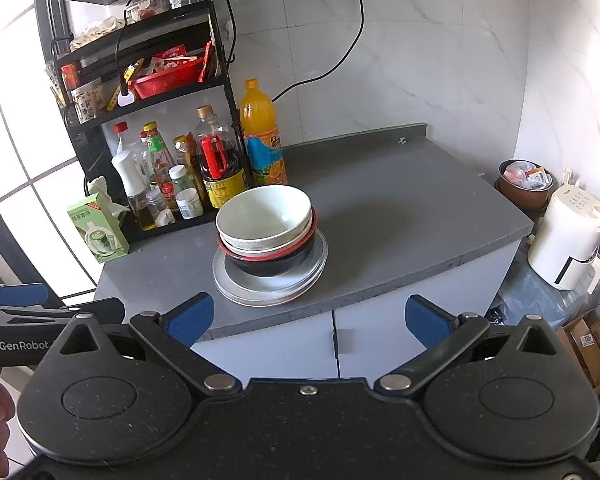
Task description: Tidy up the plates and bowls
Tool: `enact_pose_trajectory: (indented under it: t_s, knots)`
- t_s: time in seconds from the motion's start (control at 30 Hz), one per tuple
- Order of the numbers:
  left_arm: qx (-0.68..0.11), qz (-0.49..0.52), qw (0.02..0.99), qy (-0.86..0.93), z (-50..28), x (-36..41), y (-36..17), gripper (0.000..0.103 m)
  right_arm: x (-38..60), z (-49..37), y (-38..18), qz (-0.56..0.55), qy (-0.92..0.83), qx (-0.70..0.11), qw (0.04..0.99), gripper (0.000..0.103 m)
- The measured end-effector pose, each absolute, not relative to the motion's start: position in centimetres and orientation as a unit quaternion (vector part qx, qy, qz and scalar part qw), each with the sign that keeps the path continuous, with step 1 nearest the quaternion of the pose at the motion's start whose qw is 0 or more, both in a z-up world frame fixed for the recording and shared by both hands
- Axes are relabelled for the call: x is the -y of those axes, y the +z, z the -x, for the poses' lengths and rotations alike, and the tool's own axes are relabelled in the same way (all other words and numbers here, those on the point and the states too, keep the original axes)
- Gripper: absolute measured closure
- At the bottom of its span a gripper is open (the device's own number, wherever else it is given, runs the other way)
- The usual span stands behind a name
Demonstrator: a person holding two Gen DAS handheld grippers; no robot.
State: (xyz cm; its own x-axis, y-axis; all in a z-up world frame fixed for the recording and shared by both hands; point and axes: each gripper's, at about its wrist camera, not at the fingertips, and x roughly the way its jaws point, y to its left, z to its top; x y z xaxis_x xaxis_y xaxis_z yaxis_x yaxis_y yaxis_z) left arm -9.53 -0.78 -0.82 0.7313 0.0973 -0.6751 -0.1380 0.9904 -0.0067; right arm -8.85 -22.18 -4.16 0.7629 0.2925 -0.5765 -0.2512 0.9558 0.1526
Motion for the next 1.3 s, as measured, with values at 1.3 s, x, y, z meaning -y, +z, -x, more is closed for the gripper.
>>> enact_pose_trajectory:
  t_s: [1.3]
  knots:
    - [-0.375,0.027,0.925,0.057,9.6,2.0,-1.4,0.001,23.2,9.8,-4.5,-0.04,0.134,-0.319,0.937,0.0]
